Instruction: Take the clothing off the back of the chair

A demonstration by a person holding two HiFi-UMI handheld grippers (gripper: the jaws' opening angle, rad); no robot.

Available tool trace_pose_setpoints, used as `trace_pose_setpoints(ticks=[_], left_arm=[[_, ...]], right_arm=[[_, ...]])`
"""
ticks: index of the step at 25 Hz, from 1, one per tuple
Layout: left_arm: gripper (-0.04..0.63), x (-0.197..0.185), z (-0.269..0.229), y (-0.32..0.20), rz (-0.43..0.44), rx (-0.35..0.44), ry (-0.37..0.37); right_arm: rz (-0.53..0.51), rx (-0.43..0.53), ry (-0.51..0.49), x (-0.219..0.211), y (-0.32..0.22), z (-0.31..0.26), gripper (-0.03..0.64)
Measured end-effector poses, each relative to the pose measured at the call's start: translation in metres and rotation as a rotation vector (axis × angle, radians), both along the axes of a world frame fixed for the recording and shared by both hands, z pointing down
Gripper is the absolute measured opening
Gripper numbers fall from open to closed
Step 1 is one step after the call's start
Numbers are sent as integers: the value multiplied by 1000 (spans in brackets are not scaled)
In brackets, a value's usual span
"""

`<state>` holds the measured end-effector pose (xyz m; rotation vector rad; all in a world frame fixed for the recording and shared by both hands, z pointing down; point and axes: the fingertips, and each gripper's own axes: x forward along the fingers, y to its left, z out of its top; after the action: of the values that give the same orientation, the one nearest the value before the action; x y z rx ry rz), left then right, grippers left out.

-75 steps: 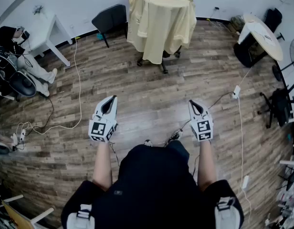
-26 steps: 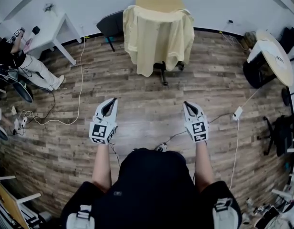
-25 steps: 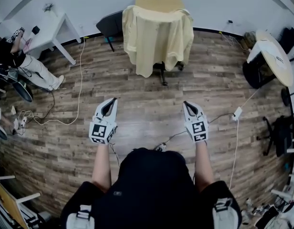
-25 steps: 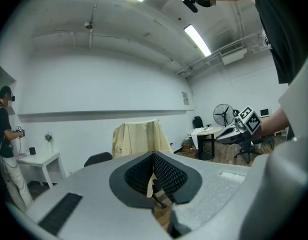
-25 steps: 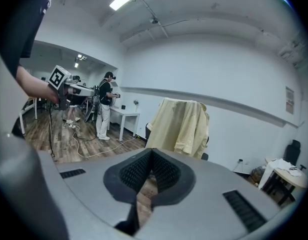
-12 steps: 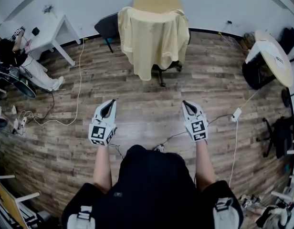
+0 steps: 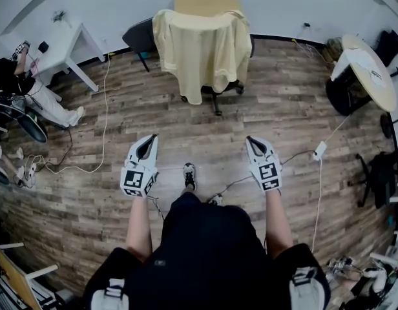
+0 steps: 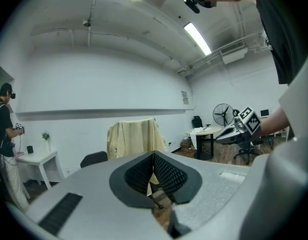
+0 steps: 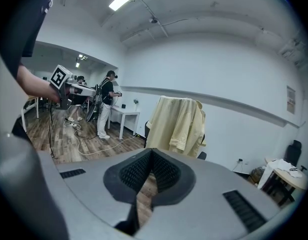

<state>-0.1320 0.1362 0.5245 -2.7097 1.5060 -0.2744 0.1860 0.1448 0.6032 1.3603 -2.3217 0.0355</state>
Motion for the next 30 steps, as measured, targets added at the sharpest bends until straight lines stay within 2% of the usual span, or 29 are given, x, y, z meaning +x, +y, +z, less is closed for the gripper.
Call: trace_pose_setpoints(ticks=[8,17,30], left_arm=[[3,-3,-2,-45,25,13,28],[3,9,3,-103,77,6,54],[3,-5,1,-188,113,9,46]], right_arm=[[38,-5,14,-2,-19,2,-6],[113,-22,27,16,-54,2,-6],[144,-19,21,-4,-127,2,-6]])
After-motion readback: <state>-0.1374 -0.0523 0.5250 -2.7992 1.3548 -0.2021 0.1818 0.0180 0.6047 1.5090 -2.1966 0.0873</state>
